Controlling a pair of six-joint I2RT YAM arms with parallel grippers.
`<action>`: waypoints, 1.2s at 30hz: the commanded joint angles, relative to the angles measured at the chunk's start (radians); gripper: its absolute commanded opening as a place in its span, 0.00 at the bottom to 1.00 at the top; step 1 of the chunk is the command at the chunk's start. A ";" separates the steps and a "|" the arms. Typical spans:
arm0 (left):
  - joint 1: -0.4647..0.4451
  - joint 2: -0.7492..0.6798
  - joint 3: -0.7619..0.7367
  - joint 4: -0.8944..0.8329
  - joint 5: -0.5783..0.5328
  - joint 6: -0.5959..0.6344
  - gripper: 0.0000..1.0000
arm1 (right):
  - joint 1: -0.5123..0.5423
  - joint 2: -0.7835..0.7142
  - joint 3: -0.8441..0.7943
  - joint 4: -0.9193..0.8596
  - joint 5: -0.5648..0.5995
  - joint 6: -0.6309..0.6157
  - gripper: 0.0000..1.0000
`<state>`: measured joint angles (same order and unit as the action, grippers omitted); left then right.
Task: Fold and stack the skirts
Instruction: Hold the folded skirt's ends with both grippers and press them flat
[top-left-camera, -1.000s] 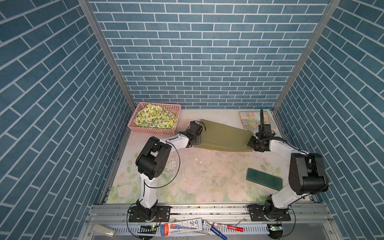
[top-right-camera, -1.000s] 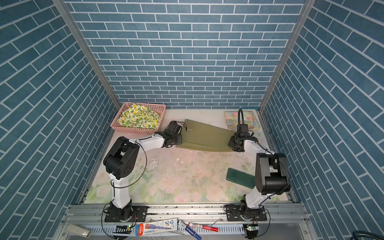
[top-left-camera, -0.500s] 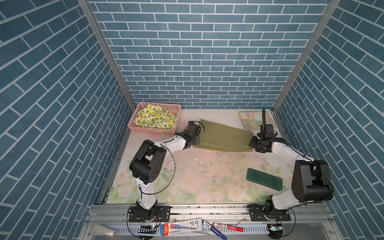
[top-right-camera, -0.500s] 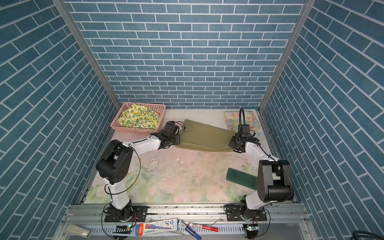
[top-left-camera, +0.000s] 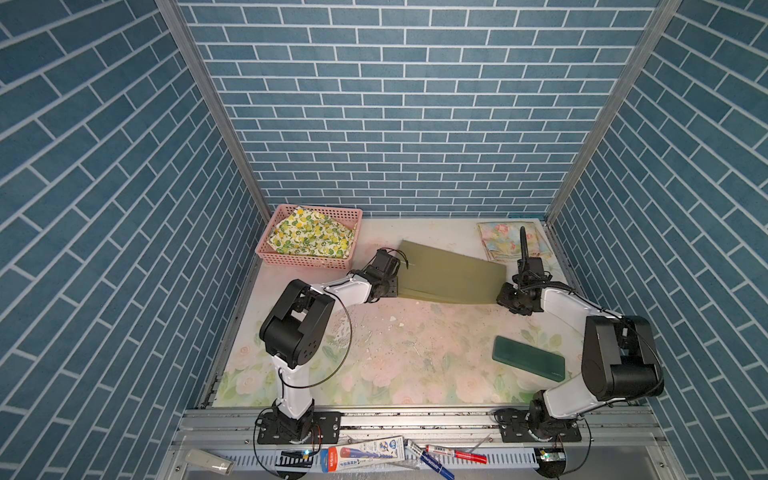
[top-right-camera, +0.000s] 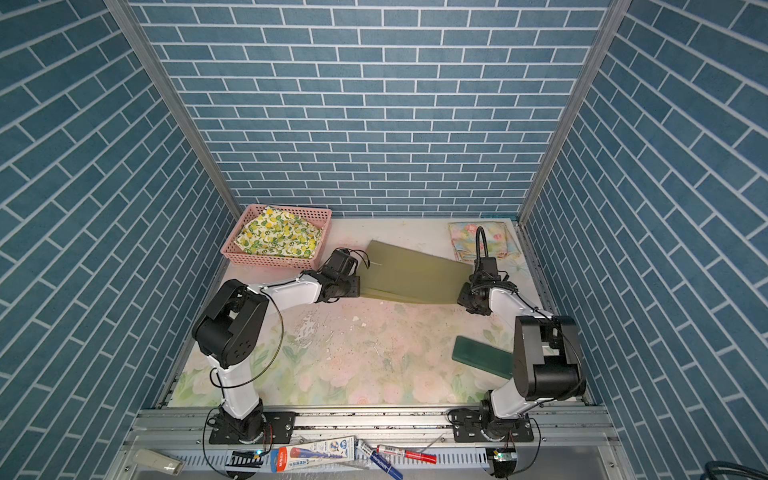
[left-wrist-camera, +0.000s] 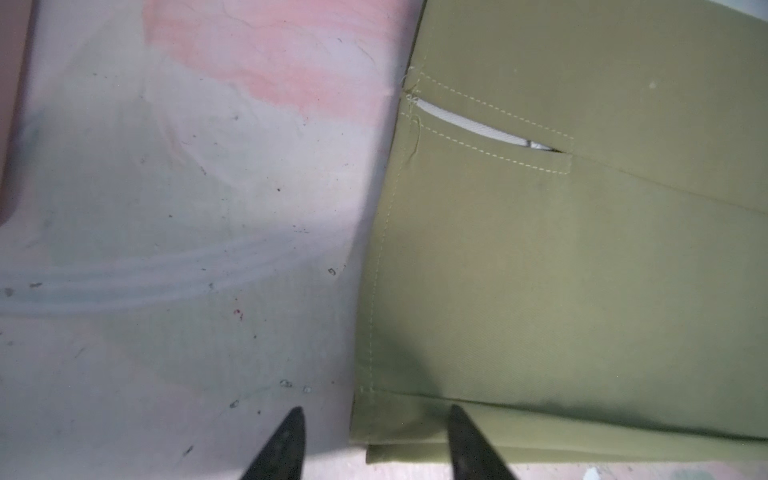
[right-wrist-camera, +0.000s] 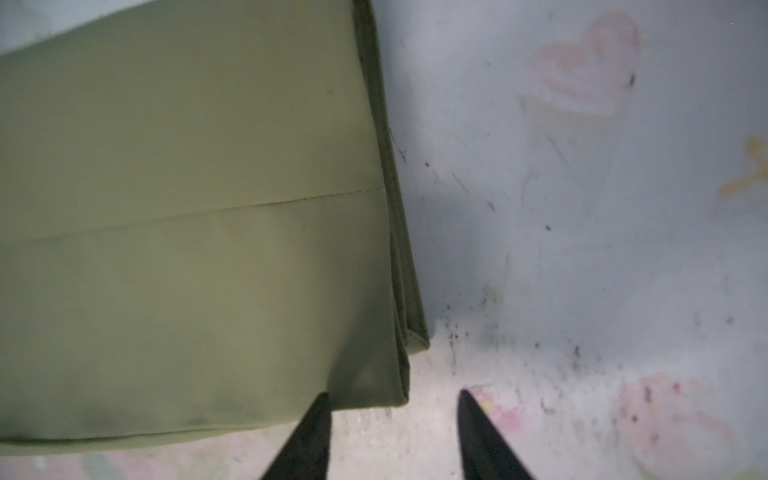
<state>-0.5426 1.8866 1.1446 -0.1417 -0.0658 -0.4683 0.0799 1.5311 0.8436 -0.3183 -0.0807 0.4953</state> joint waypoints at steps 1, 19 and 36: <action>0.007 -0.041 0.014 -0.007 -0.015 0.043 0.79 | -0.034 -0.053 0.016 -0.018 -0.046 0.019 0.65; 0.076 0.193 0.378 -0.249 0.097 0.150 0.87 | -0.187 0.261 0.167 0.110 -0.339 0.083 0.65; 0.089 0.325 0.445 -0.257 0.150 0.147 0.83 | -0.134 0.383 0.230 0.074 -0.283 0.060 0.47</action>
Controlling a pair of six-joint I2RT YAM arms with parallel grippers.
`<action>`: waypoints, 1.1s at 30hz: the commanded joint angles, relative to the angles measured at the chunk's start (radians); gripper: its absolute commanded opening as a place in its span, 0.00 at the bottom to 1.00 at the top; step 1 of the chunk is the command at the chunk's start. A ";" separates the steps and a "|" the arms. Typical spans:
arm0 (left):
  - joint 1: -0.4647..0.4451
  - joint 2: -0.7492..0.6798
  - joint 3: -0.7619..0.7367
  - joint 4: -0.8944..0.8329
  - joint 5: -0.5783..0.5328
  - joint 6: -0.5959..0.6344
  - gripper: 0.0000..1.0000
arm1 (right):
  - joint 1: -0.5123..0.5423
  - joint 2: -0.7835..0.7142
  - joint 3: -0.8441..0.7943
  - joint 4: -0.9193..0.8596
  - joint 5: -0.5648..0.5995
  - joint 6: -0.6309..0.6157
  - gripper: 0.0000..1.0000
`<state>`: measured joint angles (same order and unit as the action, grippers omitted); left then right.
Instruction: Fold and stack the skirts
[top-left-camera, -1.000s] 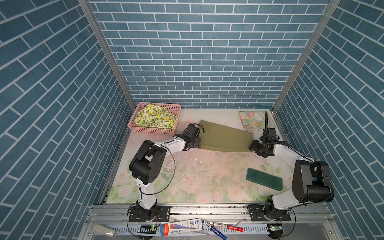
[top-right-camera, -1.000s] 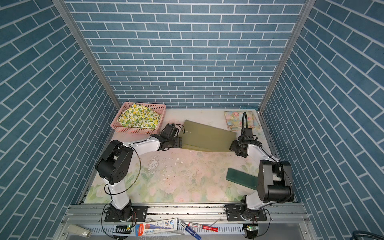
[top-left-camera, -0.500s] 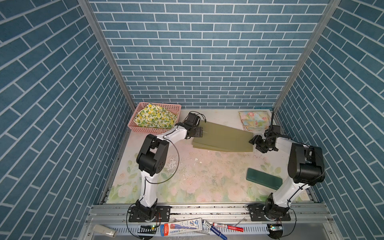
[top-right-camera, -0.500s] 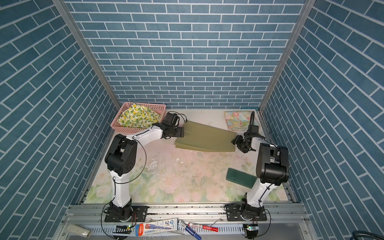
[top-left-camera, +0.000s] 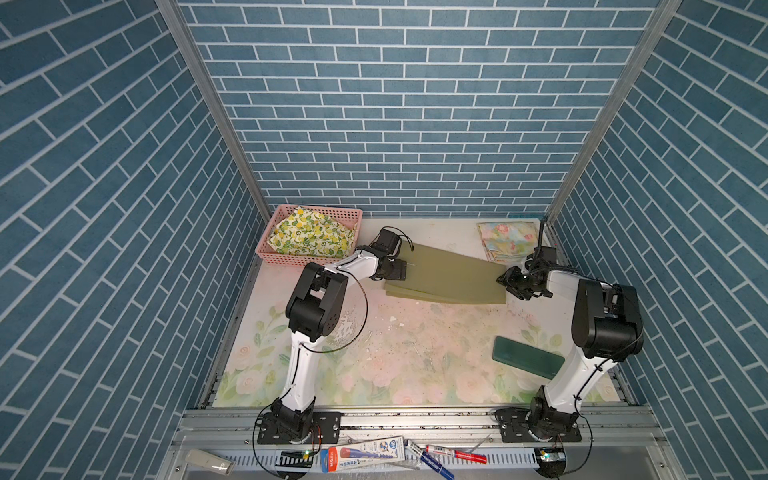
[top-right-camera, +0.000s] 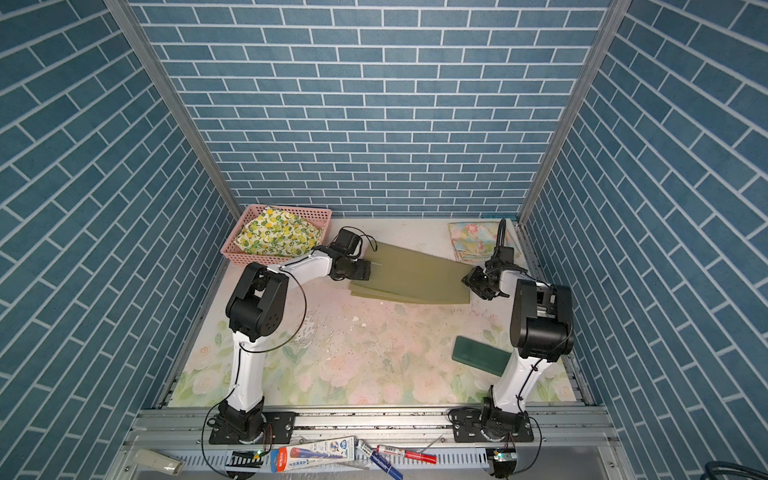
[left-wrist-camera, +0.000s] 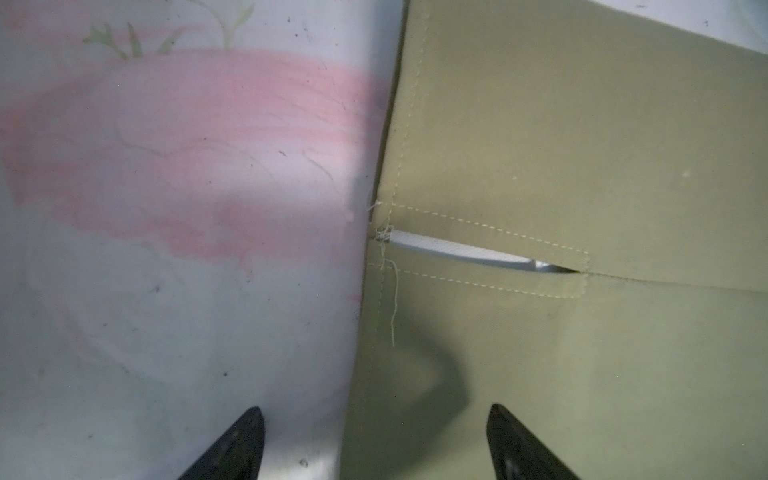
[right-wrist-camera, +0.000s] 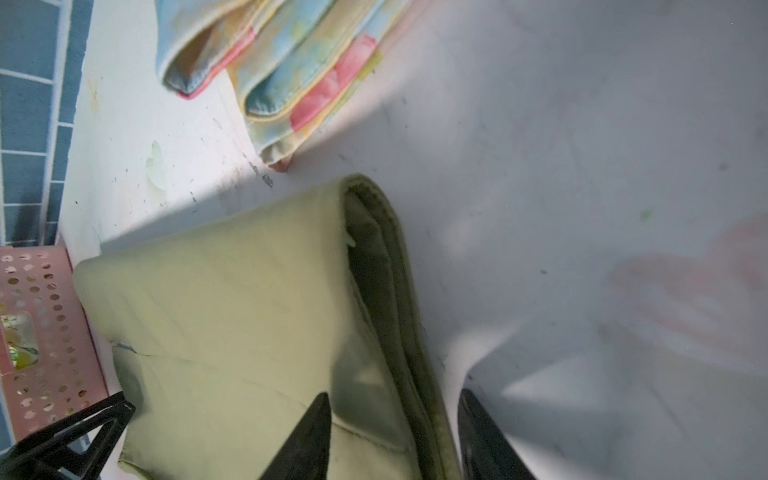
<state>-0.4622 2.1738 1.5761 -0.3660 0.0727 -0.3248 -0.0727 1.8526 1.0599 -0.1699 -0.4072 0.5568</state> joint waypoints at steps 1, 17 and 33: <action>0.008 0.041 0.015 -0.034 0.013 0.004 0.83 | 0.023 0.070 0.016 -0.071 0.045 -0.001 0.44; 0.010 0.035 -0.022 0.030 0.068 -0.012 0.75 | 0.059 -0.149 0.079 -0.155 0.174 -0.067 0.00; 0.004 0.029 -0.127 0.168 0.140 -0.067 0.73 | 0.356 -0.177 0.359 -0.331 0.314 -0.039 0.00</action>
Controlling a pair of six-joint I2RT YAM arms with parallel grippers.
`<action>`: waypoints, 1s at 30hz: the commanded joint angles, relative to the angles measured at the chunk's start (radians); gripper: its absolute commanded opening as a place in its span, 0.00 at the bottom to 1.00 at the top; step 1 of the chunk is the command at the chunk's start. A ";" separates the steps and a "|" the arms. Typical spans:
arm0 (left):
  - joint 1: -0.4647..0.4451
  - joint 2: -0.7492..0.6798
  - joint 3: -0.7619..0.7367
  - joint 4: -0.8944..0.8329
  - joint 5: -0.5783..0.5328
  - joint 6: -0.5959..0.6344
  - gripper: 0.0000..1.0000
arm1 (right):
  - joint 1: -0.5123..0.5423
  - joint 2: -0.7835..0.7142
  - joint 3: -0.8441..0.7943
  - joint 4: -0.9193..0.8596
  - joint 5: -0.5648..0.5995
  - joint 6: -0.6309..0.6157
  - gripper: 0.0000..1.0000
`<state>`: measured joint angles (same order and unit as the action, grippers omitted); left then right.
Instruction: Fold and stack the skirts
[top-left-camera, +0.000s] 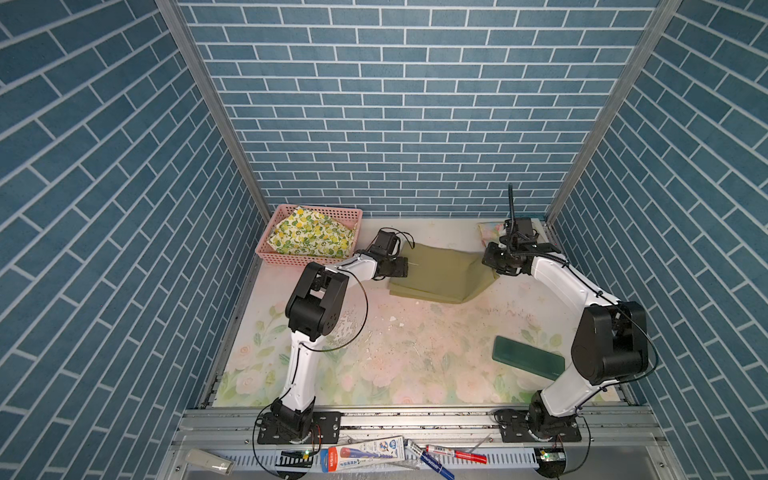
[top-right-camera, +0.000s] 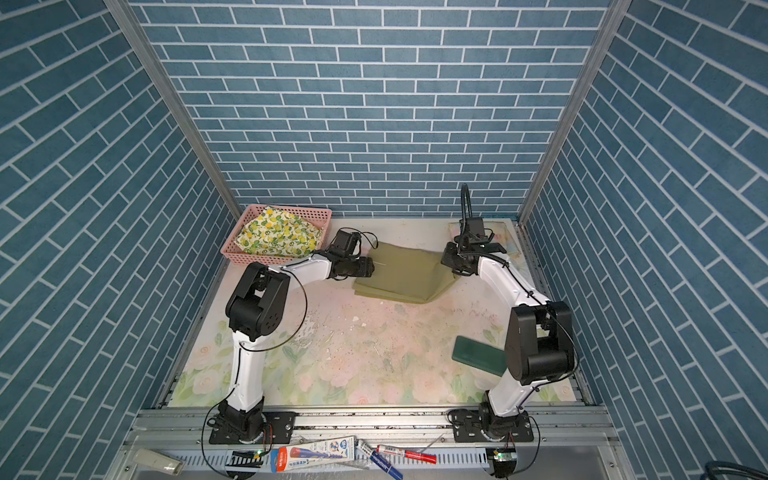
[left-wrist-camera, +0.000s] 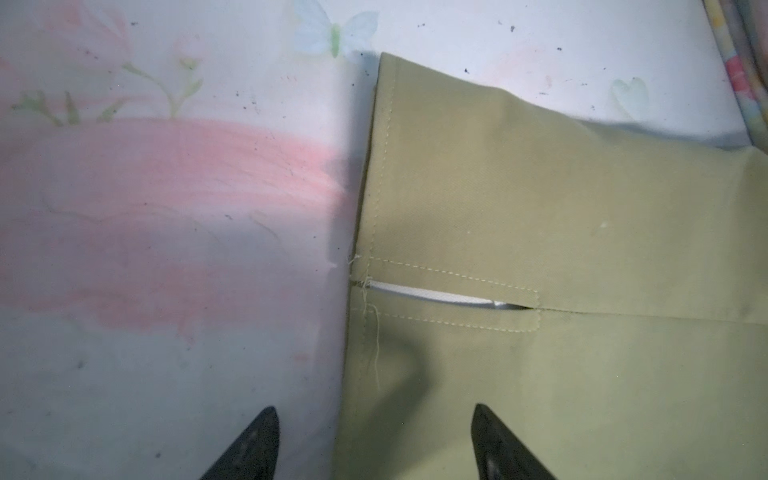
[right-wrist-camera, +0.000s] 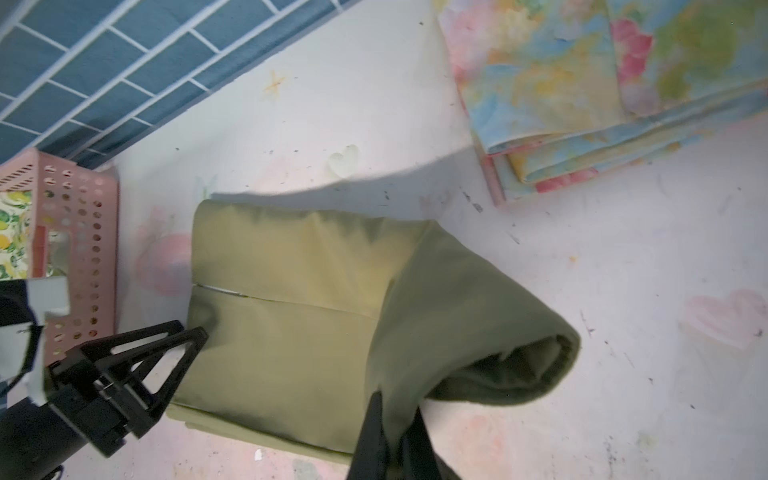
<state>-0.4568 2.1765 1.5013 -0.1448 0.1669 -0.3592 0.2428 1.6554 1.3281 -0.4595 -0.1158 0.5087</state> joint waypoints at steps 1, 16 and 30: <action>-0.002 0.026 -0.057 -0.046 0.049 -0.034 0.73 | 0.061 0.039 0.118 -0.047 0.022 0.014 0.00; -0.007 -0.016 -0.158 0.060 0.086 -0.088 0.71 | 0.277 0.323 0.327 0.137 -0.090 0.219 0.00; 0.006 -0.041 -0.213 0.090 0.093 -0.143 0.70 | 0.345 0.465 0.335 0.372 -0.205 0.364 0.07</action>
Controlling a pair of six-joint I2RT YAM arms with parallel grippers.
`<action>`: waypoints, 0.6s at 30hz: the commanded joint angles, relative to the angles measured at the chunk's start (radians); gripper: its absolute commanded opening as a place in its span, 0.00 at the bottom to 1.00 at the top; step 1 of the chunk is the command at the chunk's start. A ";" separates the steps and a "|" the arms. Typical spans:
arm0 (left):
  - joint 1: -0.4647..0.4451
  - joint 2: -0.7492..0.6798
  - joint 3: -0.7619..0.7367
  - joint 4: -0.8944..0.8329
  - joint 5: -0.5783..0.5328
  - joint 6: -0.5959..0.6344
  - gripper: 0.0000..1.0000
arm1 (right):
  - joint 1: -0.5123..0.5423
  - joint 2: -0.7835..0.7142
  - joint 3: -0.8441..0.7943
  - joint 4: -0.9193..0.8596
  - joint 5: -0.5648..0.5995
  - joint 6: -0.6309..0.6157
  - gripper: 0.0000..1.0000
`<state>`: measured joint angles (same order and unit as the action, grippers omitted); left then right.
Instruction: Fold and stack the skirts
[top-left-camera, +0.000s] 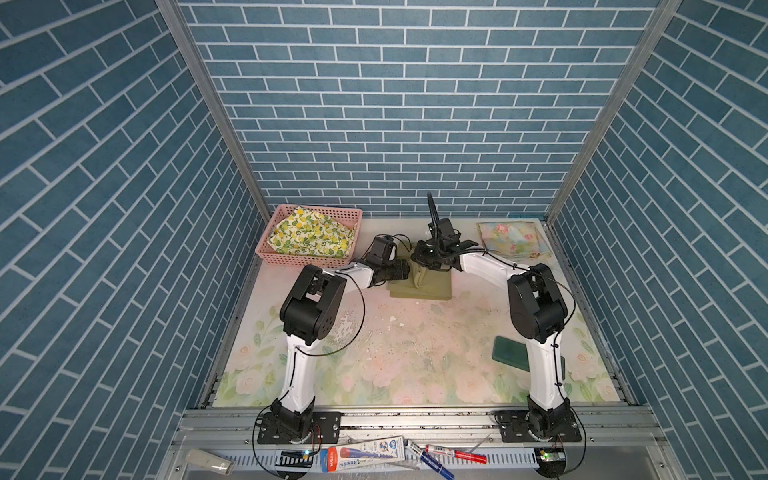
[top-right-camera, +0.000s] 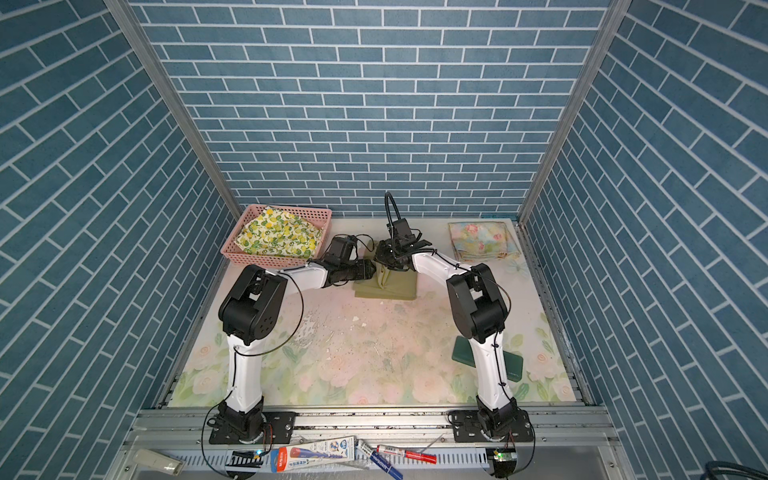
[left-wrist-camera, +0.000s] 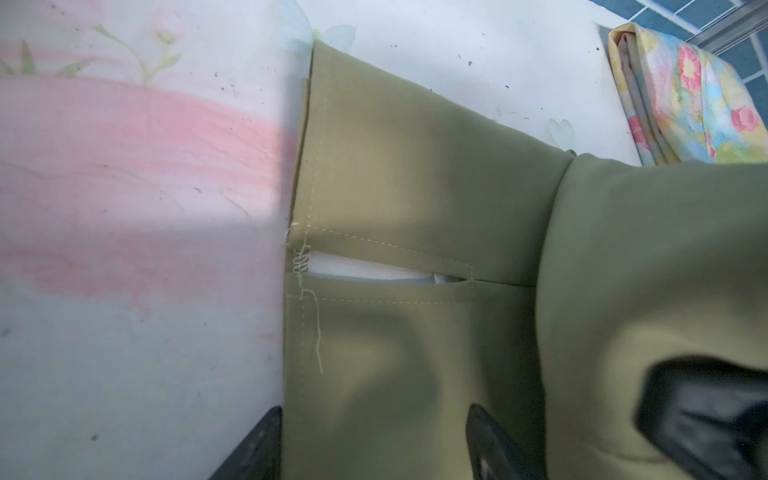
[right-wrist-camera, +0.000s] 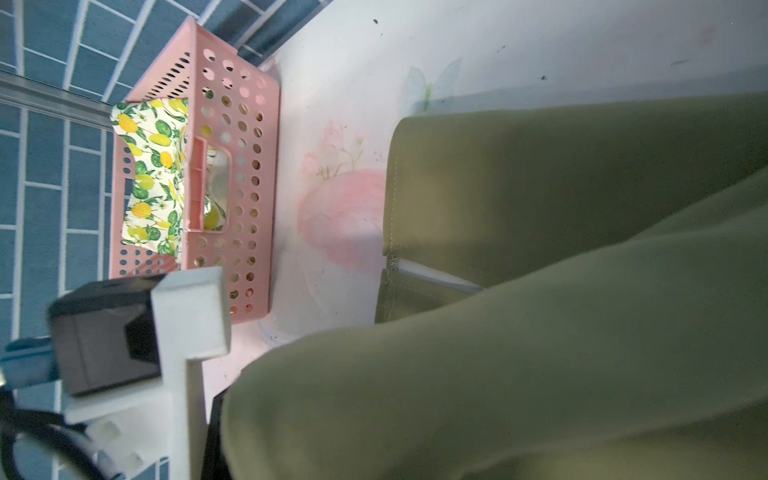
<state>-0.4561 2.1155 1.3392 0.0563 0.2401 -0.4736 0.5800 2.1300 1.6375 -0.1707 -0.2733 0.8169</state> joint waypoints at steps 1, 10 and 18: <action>0.008 0.017 -0.055 -0.110 0.021 -0.027 0.69 | 0.007 -0.025 0.007 0.085 -0.041 0.052 0.18; 0.026 -0.014 -0.096 -0.101 0.014 -0.023 0.69 | -0.021 -0.170 -0.114 0.084 0.047 -0.005 0.54; 0.033 -0.060 -0.149 -0.113 -0.011 -0.020 0.69 | -0.088 -0.280 -0.255 0.095 0.112 -0.013 0.54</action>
<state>-0.4366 2.0552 1.2480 0.0769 0.2535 -0.4828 0.5171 1.8923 1.4395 -0.0822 -0.2043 0.8284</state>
